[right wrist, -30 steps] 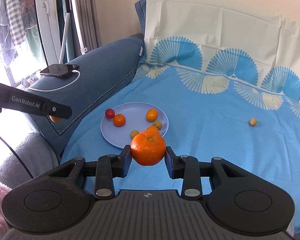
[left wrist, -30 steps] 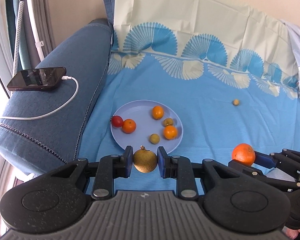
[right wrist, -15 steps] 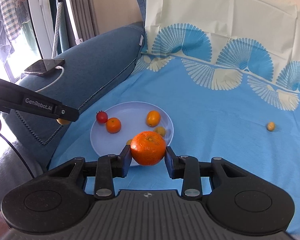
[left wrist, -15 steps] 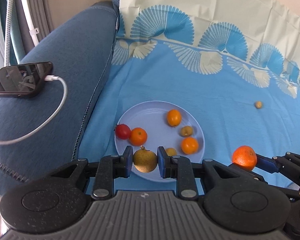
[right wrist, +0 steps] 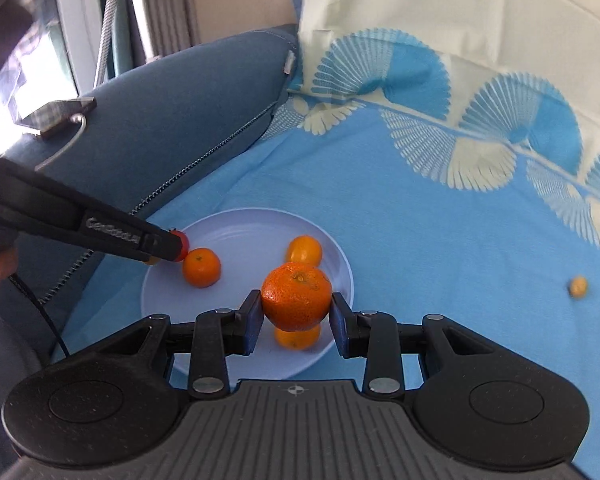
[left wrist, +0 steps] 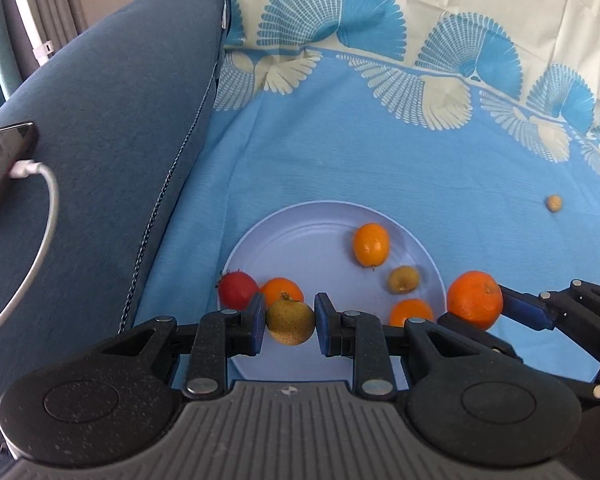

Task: Organize fruits
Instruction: 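Carry the yellow fruit and tangerine over the plate with both tools, then open both tools to release the yellow fruit and tangerine onto the plate, then move both open tools toward the last small yellow fruit on the sheet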

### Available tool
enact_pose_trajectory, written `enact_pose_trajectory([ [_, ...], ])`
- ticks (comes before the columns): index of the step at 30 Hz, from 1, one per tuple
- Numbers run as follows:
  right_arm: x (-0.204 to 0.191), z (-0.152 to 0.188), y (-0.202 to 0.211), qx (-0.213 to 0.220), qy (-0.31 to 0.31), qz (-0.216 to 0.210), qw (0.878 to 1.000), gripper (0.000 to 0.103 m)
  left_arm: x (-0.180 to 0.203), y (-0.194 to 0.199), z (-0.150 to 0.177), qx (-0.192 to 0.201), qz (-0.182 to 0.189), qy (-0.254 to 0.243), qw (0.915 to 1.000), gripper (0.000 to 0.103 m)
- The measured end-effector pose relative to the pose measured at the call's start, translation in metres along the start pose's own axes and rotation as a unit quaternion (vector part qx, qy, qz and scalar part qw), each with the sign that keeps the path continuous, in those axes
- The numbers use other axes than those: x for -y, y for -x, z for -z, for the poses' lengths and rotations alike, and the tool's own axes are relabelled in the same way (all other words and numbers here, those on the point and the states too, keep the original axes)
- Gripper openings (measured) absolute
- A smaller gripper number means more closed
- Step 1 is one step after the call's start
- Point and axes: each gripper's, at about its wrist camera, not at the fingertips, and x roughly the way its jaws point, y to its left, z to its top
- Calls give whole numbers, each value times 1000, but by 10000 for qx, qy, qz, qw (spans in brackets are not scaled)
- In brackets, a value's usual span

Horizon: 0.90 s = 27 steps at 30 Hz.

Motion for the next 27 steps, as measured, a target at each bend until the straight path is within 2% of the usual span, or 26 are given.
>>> enact_pose_trajectory([
  [4, 0, -5, -17, -53, 114, -21, 9999, 37, 1, -11, -6, 25, -15, -35, 10000, 29],
  [5, -1, -6, -21, -74, 149, -58, 9998, 38, 0, -12, -7, 29, 35, -42, 10000, 36],
  [6, -1, -6, -24, -103, 201, -108, 9997, 38, -1, -12, -8, 19, 111, -49, 9999, 63],
  [7, -2, -7, -26, -105, 256, -149, 9995, 44, -2, -10, -9, 48, 163, -35, 9999, 79],
  [8, -2, -7, -26, -91, 339, -173, 9992, 51, -3, -7, -10, 150, 157, 6, 9998, 102],
  [9, -4, -7, -25, -51, 435, -156, 9989, 63, -5, 0, -8, 334, 120, 57, 9994, 103],
  [10, -5, -6, -24, -31, 522, -114, 9986, 70, -5, 6, -6, 444, 100, 47, 9990, 103],
  [14, -8, -1, -9, -80, 553, 45, 9984, 79, -2, 20, 4, 405, -60, 70, 9991, 103],
  [16, -8, 2, 3, -126, 381, 167, 9991, 89, -2, 28, 10, 385, -67, 155, 9991, 103],
  [19, -8, 6, 19, -186, 15, 402, 9990, 97, -2, 43, 19, 478, -138, 313, 9983, 103],
  [21, -10, 11, 30, -192, -150, 578, 9980, 102, -3, 54, 24, 589, -163, 472, 9970, 103],
  [24, -14, 16, 41, -397, -221, 852, 9953, 102, -6, 71, 33, 629, -16, 731, 9953, 103],
  [27, -12, 19, 50, -664, -360, 1082, 9912, 102, 1, 85, 38, 656, 222, 640, 9955, 103],
])
